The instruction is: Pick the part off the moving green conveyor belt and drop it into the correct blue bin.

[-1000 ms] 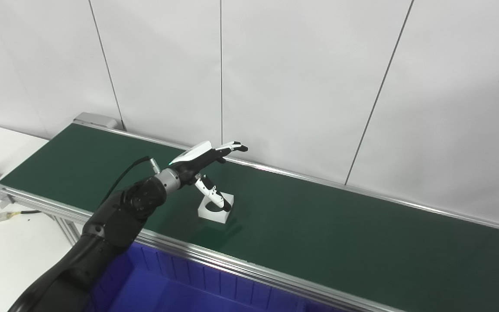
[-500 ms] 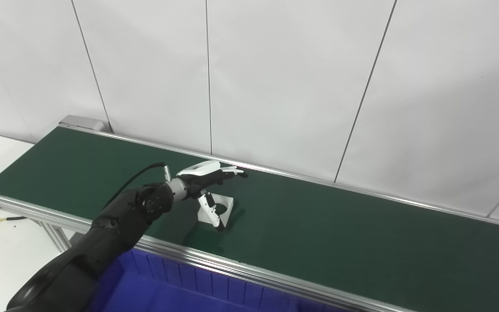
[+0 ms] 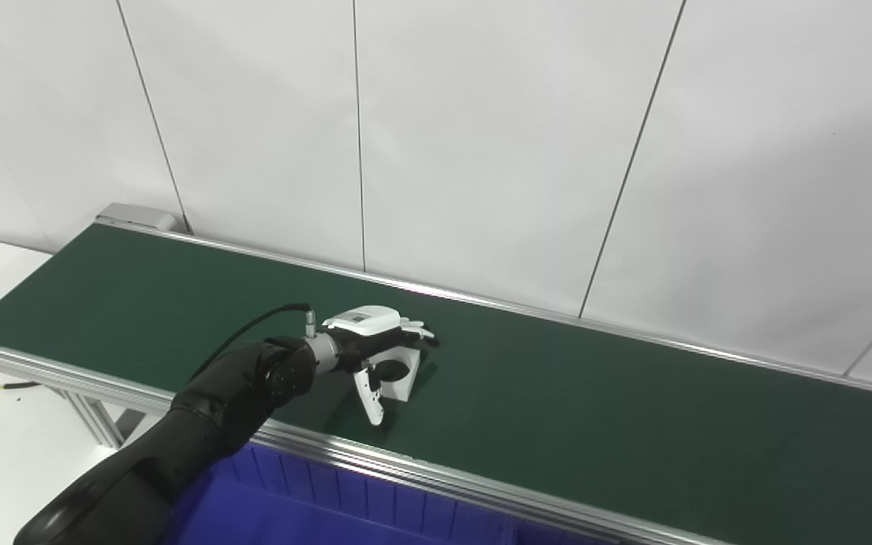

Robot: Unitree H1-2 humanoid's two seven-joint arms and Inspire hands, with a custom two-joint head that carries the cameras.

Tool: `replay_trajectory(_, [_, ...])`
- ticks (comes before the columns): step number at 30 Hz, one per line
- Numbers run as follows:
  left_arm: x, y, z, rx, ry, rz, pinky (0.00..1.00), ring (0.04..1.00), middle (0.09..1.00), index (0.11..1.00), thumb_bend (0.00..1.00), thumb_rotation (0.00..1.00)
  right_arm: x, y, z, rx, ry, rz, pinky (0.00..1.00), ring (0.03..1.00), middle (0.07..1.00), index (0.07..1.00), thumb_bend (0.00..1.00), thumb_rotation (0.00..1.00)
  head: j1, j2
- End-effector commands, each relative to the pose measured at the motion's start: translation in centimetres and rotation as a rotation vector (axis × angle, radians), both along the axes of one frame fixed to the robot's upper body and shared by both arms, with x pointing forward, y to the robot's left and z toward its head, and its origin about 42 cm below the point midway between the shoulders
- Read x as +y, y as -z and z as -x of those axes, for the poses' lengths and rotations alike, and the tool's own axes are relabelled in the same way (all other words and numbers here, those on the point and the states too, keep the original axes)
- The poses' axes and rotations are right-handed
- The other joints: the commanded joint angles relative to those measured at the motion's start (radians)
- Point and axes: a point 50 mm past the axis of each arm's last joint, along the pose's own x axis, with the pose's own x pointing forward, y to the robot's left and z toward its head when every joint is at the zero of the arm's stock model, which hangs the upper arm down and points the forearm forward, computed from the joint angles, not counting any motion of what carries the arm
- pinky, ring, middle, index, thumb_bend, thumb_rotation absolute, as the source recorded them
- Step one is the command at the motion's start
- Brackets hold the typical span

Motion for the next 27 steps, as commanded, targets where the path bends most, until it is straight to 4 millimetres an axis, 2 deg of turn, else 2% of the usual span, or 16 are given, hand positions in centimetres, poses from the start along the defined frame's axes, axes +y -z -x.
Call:
replay_trajectory(1, [-0.2,-2.6,-1.3,-0.074,0.006,-0.014,0.78,0.926,0.912,0.782,0.97,0.0,0.3,-1.3,-0.3,-0.088,-0.008,-0.024,0.57,0.683,0.73,0.732,0.67,0.03,0.001,0.002])
replay_trajectory(2, [-0.2,-2.6,-1.3,-0.069,0.006,-0.017,0.72,0.89,0.877,0.747,0.98,0.0,0.3,-1.3,-0.3,-0.089,-0.007,-0.025,0.57,0.685,0.731,0.733,0.67,0.04,0.001,0.003])
replay_trajectory(5, [-0.2,-2.3,-1.1,-0.062,0.0,-0.009,0.67,0.857,0.848,0.729,0.99,0.0,0.4,-1.3,-0.3,-0.089,-0.007,-0.029,0.57,0.686,0.731,0.733,0.67,0.04,0.002,0.006])
replay_trajectory(7, [-0.2,-2.0,-1.0,-0.059,-0.012,0.031,0.6,0.756,0.775,0.694,0.97,0.0,0.4,-1.4,-0.3,-0.092,-0.008,-0.028,0.57,0.687,0.732,0.735,0.67,0.03,0.0,0.007])
replay_trajectory(8, [-0.1,-1.7,-0.9,-0.055,-0.025,0.075,0.55,0.674,0.711,0.661,0.96,0.0,0.4,-1.4,-0.3,-0.093,-0.008,-0.028,0.57,0.686,0.731,0.734,0.66,0.04,-0.001,0.008])
replay_trajectory(9, [0.0,-1.4,-0.8,-0.054,-0.034,0.11,0.49,0.569,0.625,0.602,0.91,0.0,0.4,-1.5,-0.3,-0.094,-0.008,-0.028,0.56,0.685,0.728,0.731,0.67,0.04,-0.004,0.01])
replay_trajectory(10, [0.0,-1.2,-0.7,-0.056,-0.041,0.133,0.44,0.487,0.559,0.554,0.67,0.0,0.4,-1.5,-0.3,-0.096,-0.007,-0.027,0.56,0.684,0.727,0.73,0.67,0.04,-0.006,0.013])
replay_trajectory(11, [0.1,-0.9,-0.7,-0.063,-0.046,0.144,0.41,0.451,0.523,0.523,0.57,0.0,0.3,-1.6,-0.3,-0.099,-0.008,-0.023,0.56,0.681,0.726,0.729,0.67,0.04,-0.006,0.013])
replay_trajectory(15, [0.1,-0.5,-0.6,-0.114,-0.053,0.173,0.4,0.436,0.51,0.496,0.49,0.0,0.2,-1.7,-0.3,-0.103,-0.001,-0.021,0.56,0.679,0.725,0.732,0.67,0.03,-0.005,0.016])
replay_trajectory(24, [-0.2,0.3,-0.4,-0.14,-0.048,0.195,0.44,0.441,0.492,0.474,0.48,0.0,0.0,-1.9,-0.3,-0.114,0.004,-0.018,0.55,0.674,0.722,0.723,0.67,0.02,-0.007,0.019])
replay_trajectory(27, [-0.1,0.5,-0.2,-0.15,-0.045,0.207,0.45,0.439,0.488,0.474,0.48,0.0,-0.1,-2.0,-0.3,-0.118,0.005,-0.014,0.55,0.677,0.722,0.723,0.67,0.05,-0.006,0.021])
